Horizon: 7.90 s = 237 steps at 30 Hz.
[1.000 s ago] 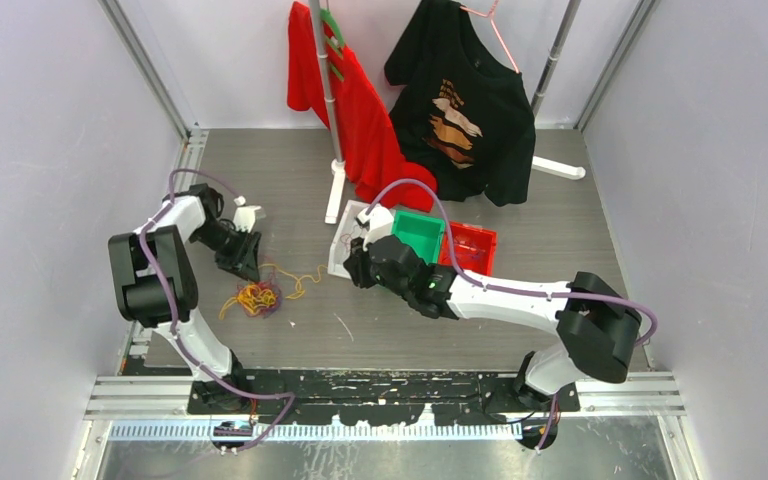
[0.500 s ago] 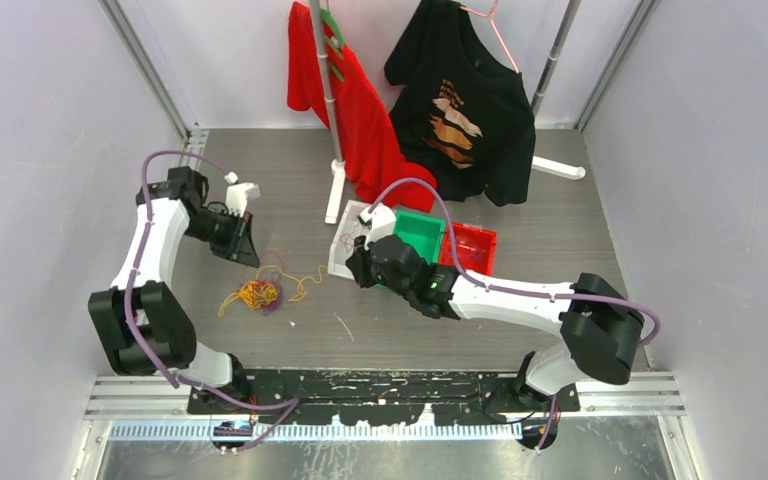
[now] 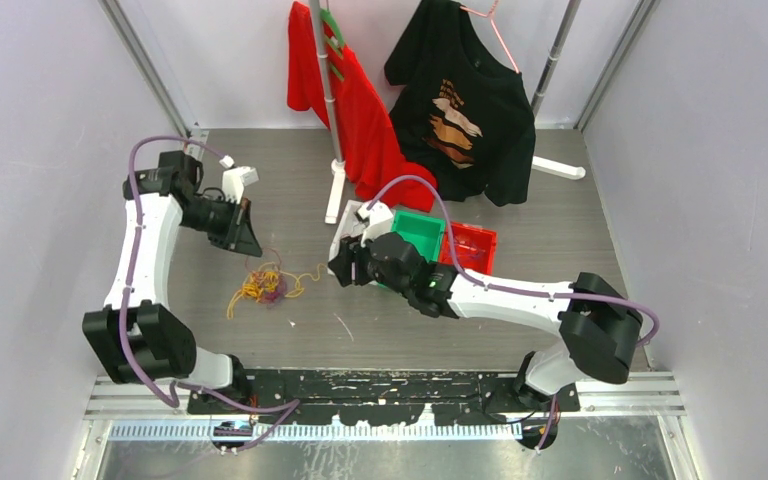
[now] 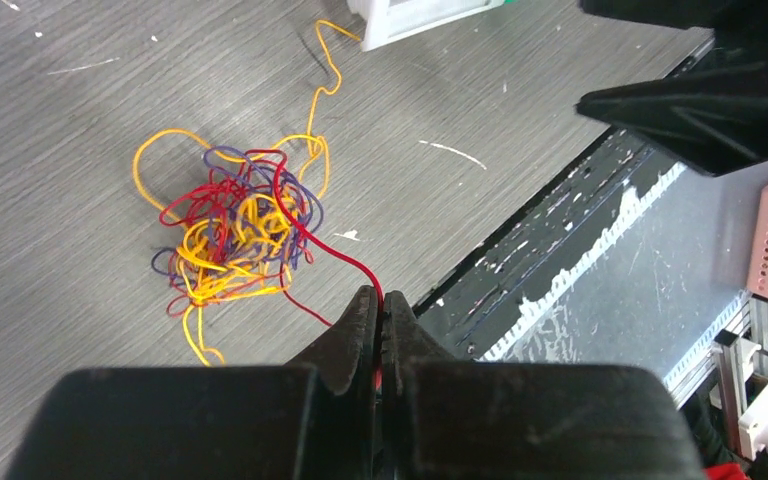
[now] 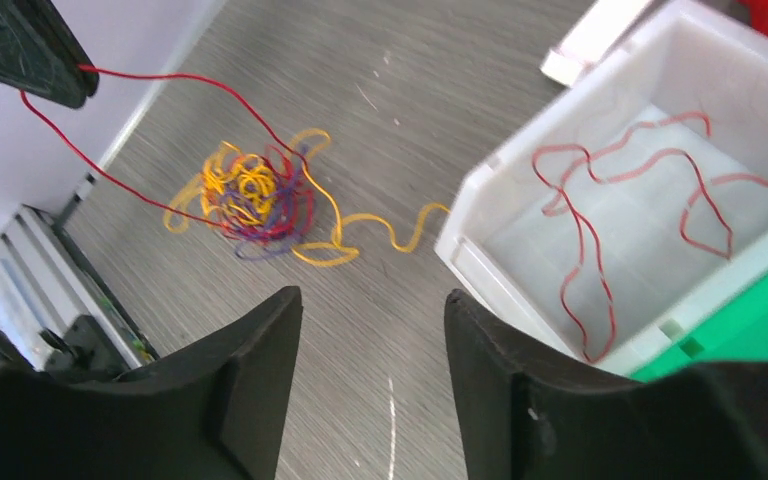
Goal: Untangle the cables
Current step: Untie the cable.
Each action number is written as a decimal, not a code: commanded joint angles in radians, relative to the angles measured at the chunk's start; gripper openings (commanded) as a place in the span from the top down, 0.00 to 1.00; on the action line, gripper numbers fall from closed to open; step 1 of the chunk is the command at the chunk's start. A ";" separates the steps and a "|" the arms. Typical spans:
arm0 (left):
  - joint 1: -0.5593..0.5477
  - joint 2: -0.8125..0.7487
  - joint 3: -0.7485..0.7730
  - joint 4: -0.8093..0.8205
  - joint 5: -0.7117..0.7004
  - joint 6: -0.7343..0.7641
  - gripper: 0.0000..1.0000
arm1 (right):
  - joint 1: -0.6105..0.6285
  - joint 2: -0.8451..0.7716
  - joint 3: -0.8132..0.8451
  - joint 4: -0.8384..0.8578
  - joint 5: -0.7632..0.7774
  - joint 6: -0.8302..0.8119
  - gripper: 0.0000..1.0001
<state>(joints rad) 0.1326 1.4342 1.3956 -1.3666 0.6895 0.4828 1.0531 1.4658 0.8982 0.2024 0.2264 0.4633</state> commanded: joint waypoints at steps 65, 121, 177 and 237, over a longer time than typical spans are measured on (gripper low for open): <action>-0.004 -0.178 0.698 -0.119 0.028 -0.292 1.00 | 0.140 0.542 0.497 0.505 -0.153 -0.075 0.38; -0.004 -0.234 1.024 0.660 -0.340 -0.513 1.00 | 0.121 0.579 0.226 0.672 -0.091 -0.033 0.38; -0.004 -0.095 1.080 1.018 -0.353 -0.582 1.00 | 0.075 0.660 0.751 0.495 -0.424 -0.179 0.79; 0.085 -0.550 -0.409 0.827 0.283 -0.349 0.58 | -0.055 0.300 0.520 0.430 -0.553 0.036 0.99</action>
<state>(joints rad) 0.2119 0.9054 1.0054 -0.6163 0.9264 0.1307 0.9905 1.8175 1.3670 0.5953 -0.2943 0.4458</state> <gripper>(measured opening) 0.412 0.031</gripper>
